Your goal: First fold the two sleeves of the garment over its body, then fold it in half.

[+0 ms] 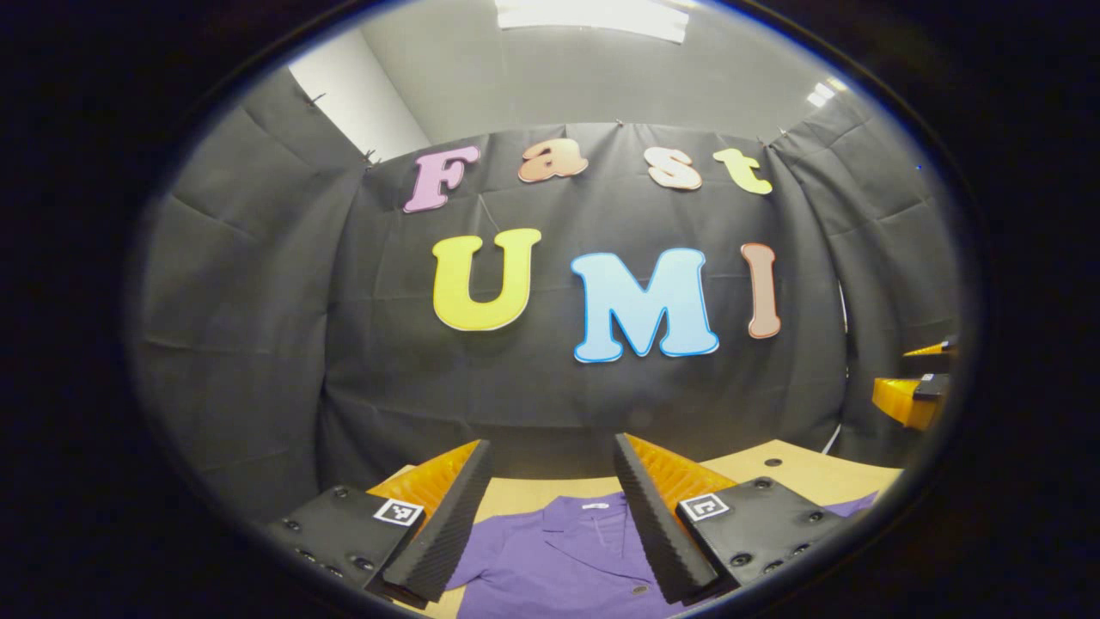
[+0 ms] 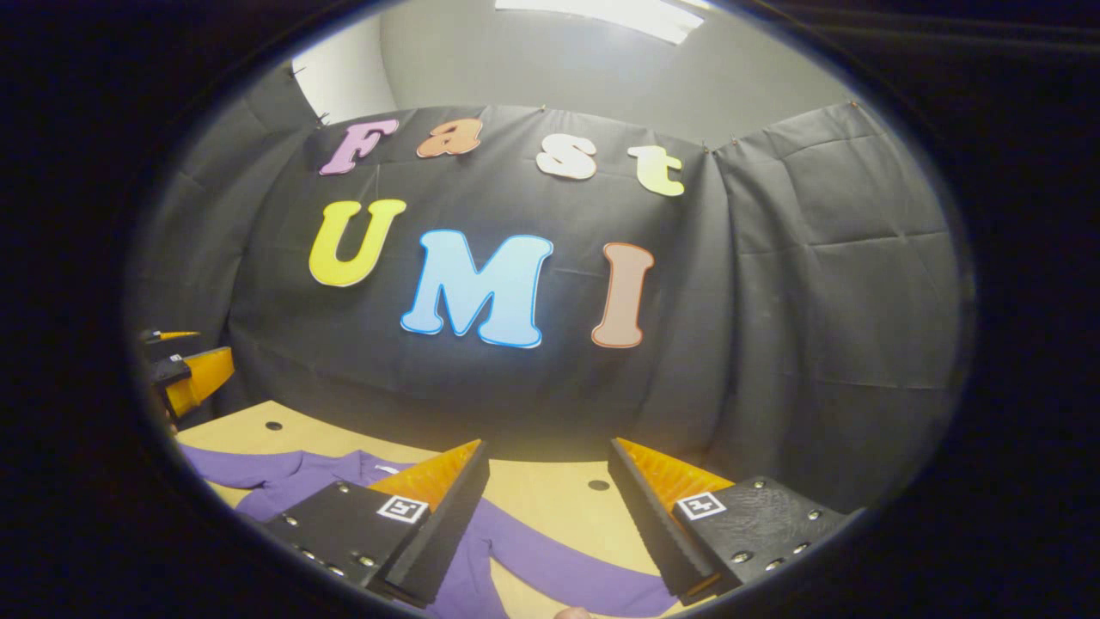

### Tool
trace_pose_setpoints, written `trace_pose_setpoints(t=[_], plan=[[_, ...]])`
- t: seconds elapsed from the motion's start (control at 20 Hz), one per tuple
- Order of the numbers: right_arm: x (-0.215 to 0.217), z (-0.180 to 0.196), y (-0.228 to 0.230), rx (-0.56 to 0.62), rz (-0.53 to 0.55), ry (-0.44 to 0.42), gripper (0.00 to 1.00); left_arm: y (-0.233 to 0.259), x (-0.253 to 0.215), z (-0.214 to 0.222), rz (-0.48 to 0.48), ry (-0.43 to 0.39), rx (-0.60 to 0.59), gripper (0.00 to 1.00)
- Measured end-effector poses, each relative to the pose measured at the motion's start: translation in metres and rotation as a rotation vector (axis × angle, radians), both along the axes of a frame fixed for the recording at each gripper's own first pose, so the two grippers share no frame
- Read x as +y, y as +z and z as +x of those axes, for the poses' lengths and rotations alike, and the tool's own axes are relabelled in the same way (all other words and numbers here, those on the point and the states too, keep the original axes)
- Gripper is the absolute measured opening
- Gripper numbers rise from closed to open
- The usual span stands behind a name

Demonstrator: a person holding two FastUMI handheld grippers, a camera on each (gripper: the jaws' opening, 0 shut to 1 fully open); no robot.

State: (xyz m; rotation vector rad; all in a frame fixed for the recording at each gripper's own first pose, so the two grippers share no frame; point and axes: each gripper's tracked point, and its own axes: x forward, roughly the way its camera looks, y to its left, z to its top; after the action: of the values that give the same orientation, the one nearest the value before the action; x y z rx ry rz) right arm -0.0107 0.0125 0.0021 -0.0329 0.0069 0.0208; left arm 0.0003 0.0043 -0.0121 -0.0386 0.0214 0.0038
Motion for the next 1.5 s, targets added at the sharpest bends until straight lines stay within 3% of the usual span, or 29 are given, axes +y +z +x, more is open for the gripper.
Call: trace_pose_setpoints(t=[0.3,0.7,1.05,1.5], plan=[[-0.007,0.006,-0.025,0.071,0.036,-0.029,0.89,0.002,0.001,0.006,0.022,-0.008,-0.004,0.94],[-0.073,0.008,-0.131,0.355,0.097,-0.229,0.90,-0.001,-0.014,0.016,0.029,-0.047,0.005,0.94],[-0.124,-0.012,-0.238,0.643,0.190,-0.388,0.90,-0.013,-0.023,0.026,0.016,-0.066,0.035,0.94],[-0.157,-0.014,-0.326,0.864,0.296,-0.536,0.90,-0.021,-0.027,0.023,0.029,-0.060,0.055,0.94]])
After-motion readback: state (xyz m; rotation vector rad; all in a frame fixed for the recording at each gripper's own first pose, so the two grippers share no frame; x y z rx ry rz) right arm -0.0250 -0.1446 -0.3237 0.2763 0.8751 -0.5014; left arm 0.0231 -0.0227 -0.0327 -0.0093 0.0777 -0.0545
